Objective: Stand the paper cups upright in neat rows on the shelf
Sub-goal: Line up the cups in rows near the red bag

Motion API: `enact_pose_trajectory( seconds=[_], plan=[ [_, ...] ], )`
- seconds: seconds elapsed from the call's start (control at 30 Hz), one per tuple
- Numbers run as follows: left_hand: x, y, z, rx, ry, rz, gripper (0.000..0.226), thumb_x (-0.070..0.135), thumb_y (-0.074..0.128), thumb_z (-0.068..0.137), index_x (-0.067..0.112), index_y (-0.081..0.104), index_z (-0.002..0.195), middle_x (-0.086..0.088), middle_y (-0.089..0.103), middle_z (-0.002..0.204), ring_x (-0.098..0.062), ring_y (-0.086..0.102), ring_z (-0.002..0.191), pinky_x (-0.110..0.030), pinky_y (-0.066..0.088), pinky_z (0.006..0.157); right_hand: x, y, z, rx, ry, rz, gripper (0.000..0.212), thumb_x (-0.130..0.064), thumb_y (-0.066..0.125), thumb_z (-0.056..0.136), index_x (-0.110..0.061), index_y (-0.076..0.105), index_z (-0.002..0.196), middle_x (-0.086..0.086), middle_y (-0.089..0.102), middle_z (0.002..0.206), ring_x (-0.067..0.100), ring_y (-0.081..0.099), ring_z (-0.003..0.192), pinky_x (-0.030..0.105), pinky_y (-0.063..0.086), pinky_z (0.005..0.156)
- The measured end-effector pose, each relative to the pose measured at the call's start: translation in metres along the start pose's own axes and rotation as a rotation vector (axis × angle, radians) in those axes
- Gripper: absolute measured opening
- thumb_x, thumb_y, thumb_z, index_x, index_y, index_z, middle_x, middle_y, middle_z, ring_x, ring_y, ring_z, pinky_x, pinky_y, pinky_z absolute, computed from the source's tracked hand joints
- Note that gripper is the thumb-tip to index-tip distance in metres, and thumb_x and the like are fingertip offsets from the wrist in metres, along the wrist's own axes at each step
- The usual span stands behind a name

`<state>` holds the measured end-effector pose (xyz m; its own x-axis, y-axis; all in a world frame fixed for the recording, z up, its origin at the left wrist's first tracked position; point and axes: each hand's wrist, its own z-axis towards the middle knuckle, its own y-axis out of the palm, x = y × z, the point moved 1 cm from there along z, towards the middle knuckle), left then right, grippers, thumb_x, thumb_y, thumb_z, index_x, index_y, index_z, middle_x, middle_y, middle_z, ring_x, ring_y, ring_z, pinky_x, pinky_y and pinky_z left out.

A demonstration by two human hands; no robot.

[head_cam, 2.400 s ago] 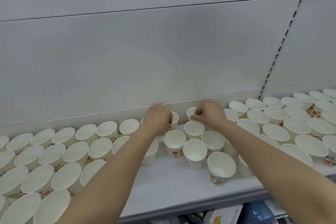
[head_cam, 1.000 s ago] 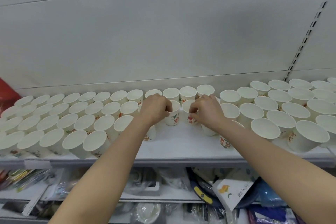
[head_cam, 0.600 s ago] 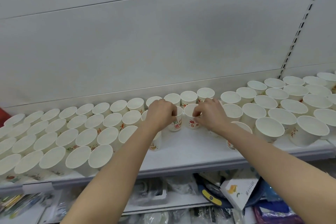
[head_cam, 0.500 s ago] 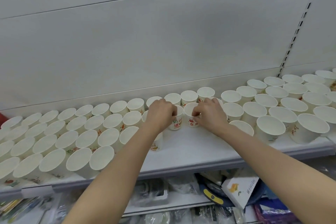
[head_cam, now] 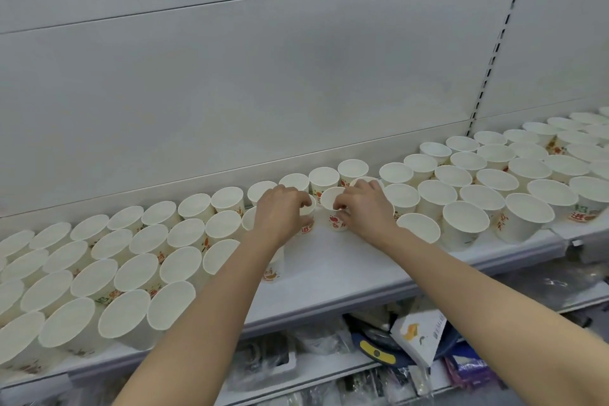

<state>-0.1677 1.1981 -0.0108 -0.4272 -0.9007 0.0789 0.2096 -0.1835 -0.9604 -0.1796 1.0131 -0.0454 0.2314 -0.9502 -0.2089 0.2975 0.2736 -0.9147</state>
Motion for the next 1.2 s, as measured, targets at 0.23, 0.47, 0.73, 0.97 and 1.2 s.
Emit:
enact_pose_trajectory(
  seconds=[0.23, 0.47, 0.73, 0.97, 1.2],
  plan=[
    [0.048, 0.004, -0.006, 0.072, 0.177, -0.167, 0.008, 0.030, 0.068, 0.084, 0.028, 0.073, 0.090, 0.007, 0.069, 0.089, -0.020, 0.054, 0.091, -0.032, 0.038, 0.071, 0.032, -0.035, -0.033, 0.293, 0.102, 0.071, 0.004, -0.018, 0.074, 0.076, -0.020, 0.071, 0.078, -0.002, 0.068, 0.076, 0.028, 0.057, 0.078, 0.039, 0.039, 0.074],
    [0.093, 0.024, 0.000, 0.024, 0.293, -0.090, 0.018, 0.026, 0.070, 0.082, 0.023, 0.072, 0.099, 0.002, 0.064, 0.100, -0.025, 0.051, 0.096, -0.033, 0.031, 0.071, 0.056, -0.044, -0.048, 0.299, 0.116, 0.094, 0.002, -0.020, 0.071, 0.079, -0.021, 0.070, 0.078, -0.005, 0.068, 0.076, 0.024, 0.057, 0.080, 0.036, 0.035, 0.076],
    [0.078, 0.006, -0.039, 0.142, 0.220, -0.184, 0.006, 0.031, 0.071, 0.083, 0.026, 0.073, 0.086, 0.009, 0.068, 0.082, -0.017, 0.054, 0.080, -0.028, 0.035, 0.060, 0.070, -0.045, -0.021, 0.190, 0.073, 0.116, 0.010, -0.023, 0.067, 0.083, -0.021, 0.072, 0.090, -0.002, 0.070, 0.087, 0.027, 0.054, 0.087, 0.038, 0.038, 0.081],
    [0.060, 0.009, -0.080, 0.160, -0.020, -0.181, 0.003, 0.032, 0.074, 0.081, 0.030, 0.074, 0.083, 0.013, 0.067, 0.081, -0.018, 0.056, 0.080, -0.030, 0.044, 0.057, 0.063, -0.038, 0.012, -0.167, 0.004, -0.080, 0.026, -0.033, 0.060, 0.080, -0.029, 0.069, 0.104, -0.005, 0.068, 0.100, 0.025, 0.046, 0.107, 0.037, 0.031, 0.093],
    [0.063, 0.006, -0.073, 0.169, -0.176, -0.099, 0.010, 0.032, 0.068, 0.086, 0.027, 0.076, 0.090, 0.007, 0.067, 0.085, -0.020, 0.054, 0.092, -0.032, 0.045, 0.064, 0.059, -0.034, 0.014, -0.113, -0.054, -0.225, 0.012, -0.028, 0.057, 0.083, -0.026, 0.069, 0.082, 0.002, 0.068, 0.083, 0.024, 0.052, 0.095, 0.036, 0.030, 0.087]
  ],
)
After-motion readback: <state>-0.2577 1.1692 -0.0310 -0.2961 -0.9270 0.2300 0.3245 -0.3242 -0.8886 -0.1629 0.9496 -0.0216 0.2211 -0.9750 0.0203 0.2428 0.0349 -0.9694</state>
